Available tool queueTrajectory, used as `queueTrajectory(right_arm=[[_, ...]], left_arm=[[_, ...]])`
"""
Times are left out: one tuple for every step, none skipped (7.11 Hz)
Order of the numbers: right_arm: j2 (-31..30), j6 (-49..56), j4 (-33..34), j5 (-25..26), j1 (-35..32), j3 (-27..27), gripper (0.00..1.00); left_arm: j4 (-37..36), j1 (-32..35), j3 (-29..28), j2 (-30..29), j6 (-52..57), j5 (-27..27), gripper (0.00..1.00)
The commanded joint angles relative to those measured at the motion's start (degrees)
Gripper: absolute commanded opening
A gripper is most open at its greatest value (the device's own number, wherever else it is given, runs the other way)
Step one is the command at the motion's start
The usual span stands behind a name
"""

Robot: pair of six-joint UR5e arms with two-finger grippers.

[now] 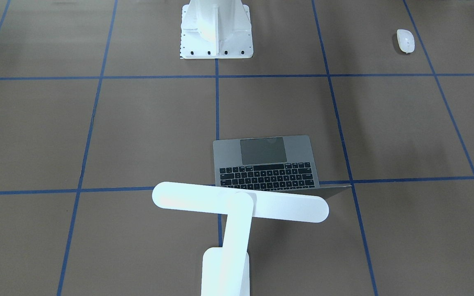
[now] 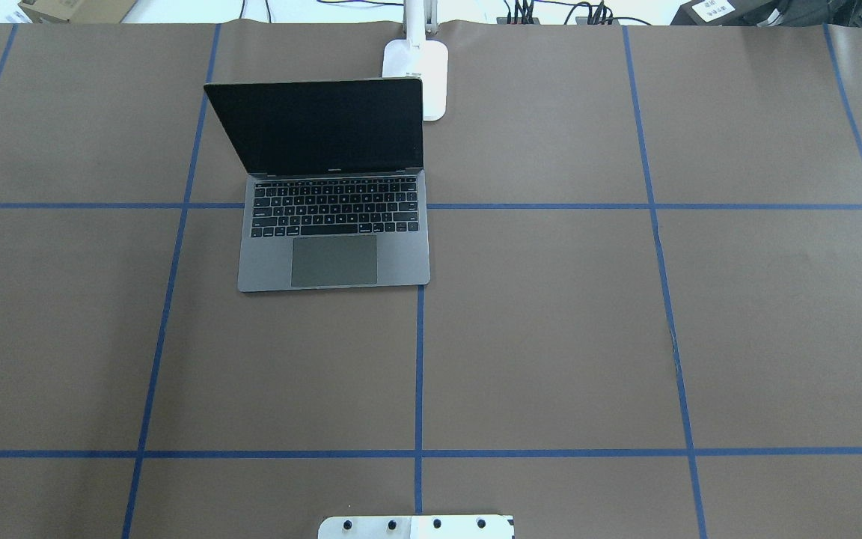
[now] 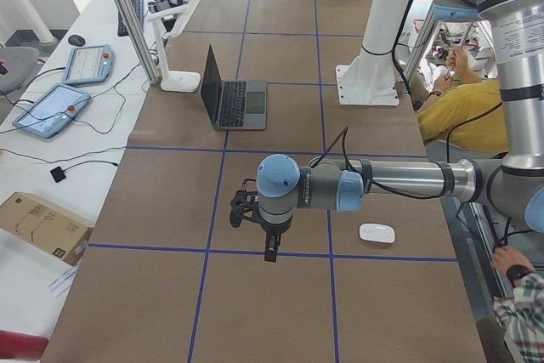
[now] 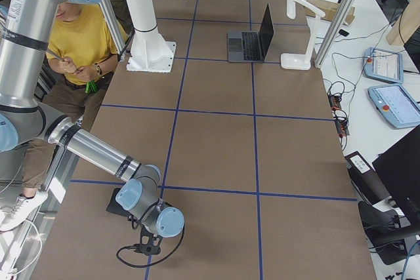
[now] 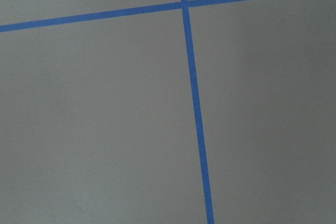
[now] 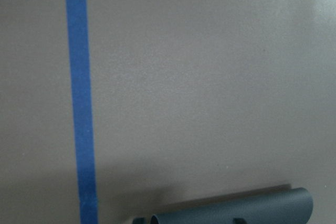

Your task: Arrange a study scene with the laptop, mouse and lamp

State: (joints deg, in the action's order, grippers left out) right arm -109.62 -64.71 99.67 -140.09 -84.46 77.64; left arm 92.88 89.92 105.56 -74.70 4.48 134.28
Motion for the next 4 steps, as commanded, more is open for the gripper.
queueTrajectory(right_arm=[[-0.59, 1.16, 0.00, -0.01, 0.44, -0.29, 0.63], [-0.60, 1.94, 0.00, -0.01, 0.61, -0.47, 0.60], [-0.60, 2.74, 0.00, 0.08, 0.88, -0.65, 0.55], [-0.60, 2.74, 0.09, -0.01, 1.05, -0.82, 0.55]], left_arm=[[0.02, 0.08, 0.00, 0.00, 0.00, -0.07, 1.00], [0.02, 0.08, 0.00, 0.00, 0.00, 0.02, 1.00], [-0.07, 0.08, 0.00, 0.08, 0.00, -0.07, 1.00], [0.02, 0.17, 0.09, 0.08, 0.00, 0.02, 1.00]])
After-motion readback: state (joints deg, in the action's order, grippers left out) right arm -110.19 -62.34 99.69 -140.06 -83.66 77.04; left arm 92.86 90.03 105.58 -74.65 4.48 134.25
